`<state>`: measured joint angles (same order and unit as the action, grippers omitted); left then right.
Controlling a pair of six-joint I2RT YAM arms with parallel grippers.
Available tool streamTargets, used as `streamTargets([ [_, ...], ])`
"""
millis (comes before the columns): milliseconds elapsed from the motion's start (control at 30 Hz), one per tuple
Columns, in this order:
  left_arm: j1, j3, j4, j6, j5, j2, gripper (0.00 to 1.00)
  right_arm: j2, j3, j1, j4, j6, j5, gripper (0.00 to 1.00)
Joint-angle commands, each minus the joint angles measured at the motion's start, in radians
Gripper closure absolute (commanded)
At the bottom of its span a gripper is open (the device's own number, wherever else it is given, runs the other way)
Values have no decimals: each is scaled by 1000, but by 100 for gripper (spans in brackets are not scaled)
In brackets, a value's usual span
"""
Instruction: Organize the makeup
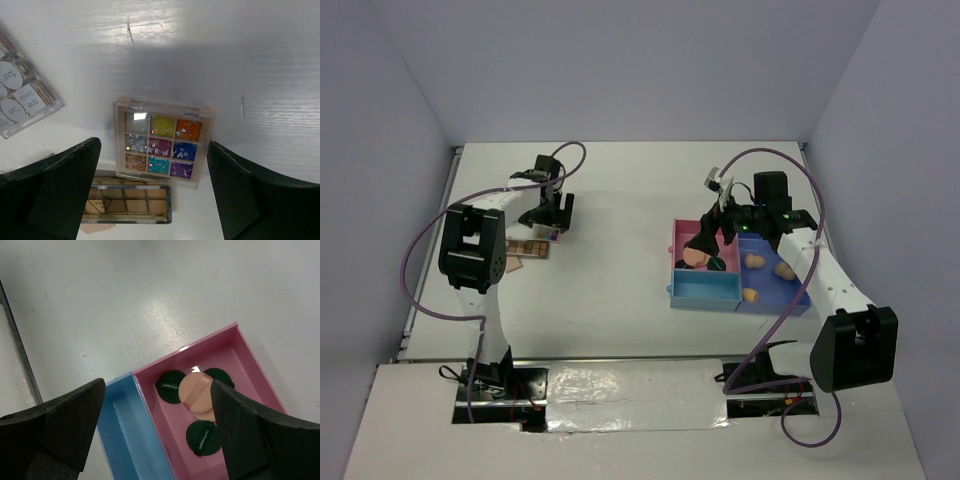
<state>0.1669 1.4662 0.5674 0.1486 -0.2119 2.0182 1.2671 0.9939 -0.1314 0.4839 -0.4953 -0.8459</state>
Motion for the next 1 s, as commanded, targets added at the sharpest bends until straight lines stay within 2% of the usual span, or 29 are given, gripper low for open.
streamTargets([
  [0,-27,36,-3,-52,43,24,1,9,17,-8,-25,-5,8,7],
  [200,-37,13,-29,-66,106,34,4,21,31,-5,-27,-2,10,7],
  [400,-38,-32,-64,-44,157,40,16,23,35,-5,-22,-6,16,7],
  [600,-44,-73,-106,-4,195,33,33,2,28,-4,-15,-18,21,7],
  [667,-44,-78,-115,3,203,22,45,-2,25,-1,-14,-20,22,7],
  [700,-44,-81,-124,12,203,8,57,-5,22,-1,-13,-22,21,7],
  [833,-44,-98,-168,43,250,-70,76,-12,20,4,-13,-22,21,7],
  [967,-32,-182,-279,107,395,-231,83,-21,20,12,-13,-20,22,7],
])
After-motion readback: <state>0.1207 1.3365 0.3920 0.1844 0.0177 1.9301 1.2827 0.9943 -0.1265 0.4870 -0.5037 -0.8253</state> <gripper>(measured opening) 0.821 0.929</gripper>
